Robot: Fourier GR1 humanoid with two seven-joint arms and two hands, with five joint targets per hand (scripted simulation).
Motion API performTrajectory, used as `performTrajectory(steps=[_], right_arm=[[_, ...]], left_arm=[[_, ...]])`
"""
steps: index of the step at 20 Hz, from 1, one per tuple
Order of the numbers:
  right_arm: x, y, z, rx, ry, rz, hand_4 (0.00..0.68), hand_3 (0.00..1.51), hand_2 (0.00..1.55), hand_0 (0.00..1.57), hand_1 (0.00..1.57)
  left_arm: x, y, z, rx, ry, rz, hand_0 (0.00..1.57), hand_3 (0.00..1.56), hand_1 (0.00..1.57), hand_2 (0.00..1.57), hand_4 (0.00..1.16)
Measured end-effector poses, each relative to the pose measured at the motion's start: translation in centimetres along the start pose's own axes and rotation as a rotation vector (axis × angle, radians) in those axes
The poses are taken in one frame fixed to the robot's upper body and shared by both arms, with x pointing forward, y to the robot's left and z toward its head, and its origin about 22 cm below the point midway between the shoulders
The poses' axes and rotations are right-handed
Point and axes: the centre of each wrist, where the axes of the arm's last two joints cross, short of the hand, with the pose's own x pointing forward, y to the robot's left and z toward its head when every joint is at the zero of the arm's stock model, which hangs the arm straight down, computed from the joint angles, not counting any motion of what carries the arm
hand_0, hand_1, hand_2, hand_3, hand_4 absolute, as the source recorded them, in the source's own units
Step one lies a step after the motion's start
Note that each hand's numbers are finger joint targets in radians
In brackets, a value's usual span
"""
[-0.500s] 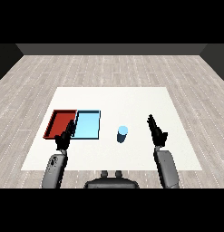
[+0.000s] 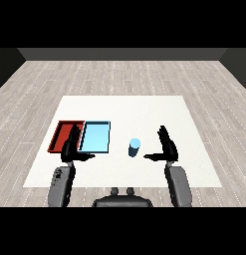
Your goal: Pick the blue can and put it in the blue box
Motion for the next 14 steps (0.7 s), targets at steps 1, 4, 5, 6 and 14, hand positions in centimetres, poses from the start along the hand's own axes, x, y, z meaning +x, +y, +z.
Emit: performTrajectory(steps=[1,4,5,6,14], right_arm=[[-0.2,-0.2,0.3,0.008,-0.022,-0.021,0.000,0.00,0.00,0.00,0.00],[-0.4,-0.7,0.3,0.026,-0.059,-0.063,0.000,0.00,0.00,0.00,0.00],[-0.5,-0.5,0.2,0.027,-0.070,-0.071,0.000,0.00,0.00,0.00,0.00],[-0.3,-0.7,-0.1,0.032,-0.080,-0.076,0.000,0.00,0.00,0.00,0.00],[-0.7,-0.2,0.7,0.041,-0.089,-0.108,0.000,0.00,0.00,0.00,0.00]], left_arm=[[0.2,0.1,0.3,-0.001,-0.042,0.014,0.00,0.00,0.00,0.00,0.00],[-0.1,0.4,0.2,-0.010,-0.124,0.037,0.00,0.00,0.00,0.00,0.00],[-0.4,0.3,0.2,-0.013,-0.140,0.041,0.00,0.00,0.00,0.00,0.00],[-0.6,0.2,0.0,-0.013,-0.153,0.044,0.00,0.00,0.00,0.00,0.00],[-1.2,1.0,0.5,-0.007,-0.197,0.061,0.00,0.00,0.00,0.00,0.00]])
